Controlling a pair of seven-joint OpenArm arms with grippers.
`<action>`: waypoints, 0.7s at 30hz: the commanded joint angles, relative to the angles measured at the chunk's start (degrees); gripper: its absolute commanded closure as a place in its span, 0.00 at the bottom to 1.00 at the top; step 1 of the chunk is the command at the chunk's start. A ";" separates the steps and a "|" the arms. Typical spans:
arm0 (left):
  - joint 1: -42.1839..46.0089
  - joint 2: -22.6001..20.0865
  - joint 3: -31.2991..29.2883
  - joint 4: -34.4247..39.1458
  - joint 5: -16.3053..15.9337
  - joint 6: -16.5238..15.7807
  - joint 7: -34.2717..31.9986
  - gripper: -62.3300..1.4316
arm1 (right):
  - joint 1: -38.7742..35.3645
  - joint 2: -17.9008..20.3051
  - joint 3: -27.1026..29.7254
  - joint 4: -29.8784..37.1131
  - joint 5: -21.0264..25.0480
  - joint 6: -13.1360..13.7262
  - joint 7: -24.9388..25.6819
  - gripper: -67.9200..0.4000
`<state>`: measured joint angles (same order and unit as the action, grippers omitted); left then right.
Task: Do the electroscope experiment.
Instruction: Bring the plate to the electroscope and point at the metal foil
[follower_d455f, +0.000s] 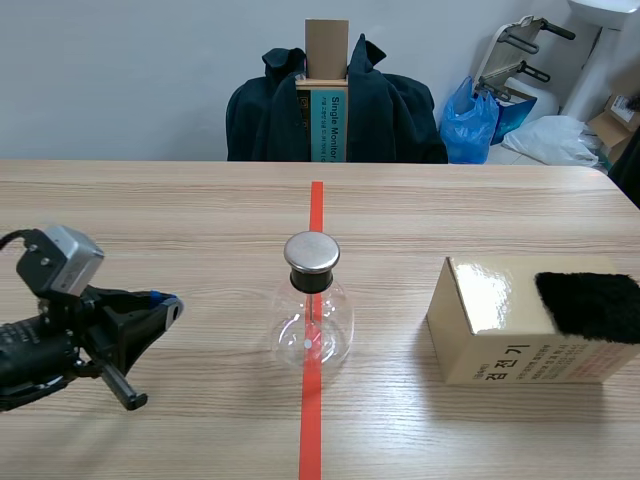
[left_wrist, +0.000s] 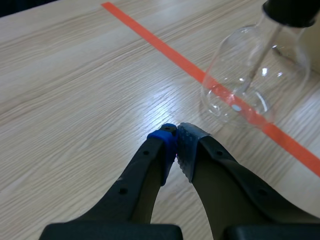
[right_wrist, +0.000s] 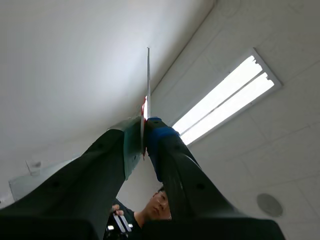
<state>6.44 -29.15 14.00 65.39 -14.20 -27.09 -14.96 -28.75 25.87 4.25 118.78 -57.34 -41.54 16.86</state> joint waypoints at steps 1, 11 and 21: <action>-0.87 1.11 0.87 0.57 0.66 -1.22 -2.45 0.93 | 0.33 0.31 -0.59 0.52 0.24 -1.90 1.25 0.98; -5.68 4.66 7.02 -7.80 6.40 -2.27 -9.49 0.93 | 0.33 -1.77 -10.36 -6.64 3.80 6.21 6.99 0.98; -6.78 6.97 9.25 -8.39 8.68 -2.91 -10.97 0.93 | 2.01 -8.74 -12.72 -24.52 3.82 6.01 18.71 0.98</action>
<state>0.14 -22.37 23.29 55.79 -5.04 -29.87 -25.15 -28.29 16.82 -9.13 92.62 -54.17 -34.85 35.00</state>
